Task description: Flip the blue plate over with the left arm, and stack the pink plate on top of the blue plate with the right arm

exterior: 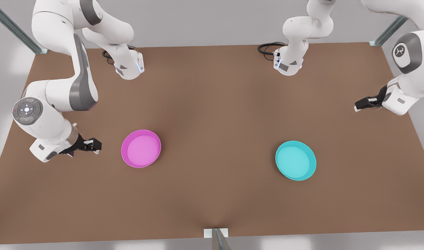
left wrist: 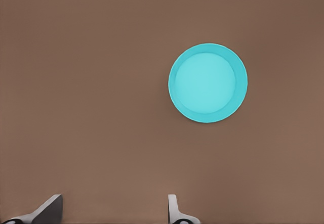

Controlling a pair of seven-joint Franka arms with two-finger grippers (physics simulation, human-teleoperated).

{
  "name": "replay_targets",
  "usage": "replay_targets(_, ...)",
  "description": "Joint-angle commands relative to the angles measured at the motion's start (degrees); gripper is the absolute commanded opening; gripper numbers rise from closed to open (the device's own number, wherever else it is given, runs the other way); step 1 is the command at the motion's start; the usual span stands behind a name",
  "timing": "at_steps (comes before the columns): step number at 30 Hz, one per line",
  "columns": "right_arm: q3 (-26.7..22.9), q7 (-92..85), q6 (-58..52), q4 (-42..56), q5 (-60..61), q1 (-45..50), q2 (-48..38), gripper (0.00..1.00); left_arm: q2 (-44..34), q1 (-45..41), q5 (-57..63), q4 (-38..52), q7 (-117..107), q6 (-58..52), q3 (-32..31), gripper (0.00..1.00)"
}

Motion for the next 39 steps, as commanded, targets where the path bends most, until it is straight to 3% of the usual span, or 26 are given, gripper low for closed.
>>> replay_targets(1, 0.08, 0.07, -0.02, -0.02, 0.00, -0.01, -0.02, 1.00, 0.02, -1.21, 0.53, 0.00, 0.00, 0.00, 0.00, 1.00)
replay_targets(2, -0.01, 0.60, -0.02, 0.07, -0.09, 0.08, -0.02, 1.00, 0.28, -1.21, 0.44, 0.00, 0.00, 0.00, 0.00, 1.00)
replay_targets(8, 0.43, -0.28, -0.20, -1.68, 0.35, 0.96, 0.15, 1.00, 23.83, 10.56, -17.13, 0.09, 28.47, 14.85, 0.18, 1.00)
replay_targets(11, 0.34, -0.11, -7.23, -1.86, 4.64, 0.17, 1.74, 1.00, 28.58, 11.36, -21.26, -0.35, 33.66, 21.96, 0.09, 1.00)
replay_targets(14, 0.34, 0.25, -9.60, -1.86, 5.89, 0.08, 3.49, 1.00, 28.76, 10.13, -25.22, -7.99, 33.66, 32.25, -2.28, 1.00)
replay_targets(16, 0.34, 0.33, -9.69, -1.86, 5.71, -0.10, 4.11, 1.00, 31.48, 10.39, -26.63, -8.17, 33.84, 34.45, -2.99, 1.00)
replay_targets(38, 0.08, 0.77, -9.08, -1.07, 3.43, -0.71, 6.13, 1.00, 37.64, 7.93, -26.63, -7.56, 29.80, 39.02, -8.17, 1.00)
replay_targets(39, 0.08, 0.69, -8.99, -1.07, 3.34, -0.80, 6.13, 1.00, 37.72, 7.93, -26.54, -7.56, 29.80, 39.02, -8.35, 0.97)
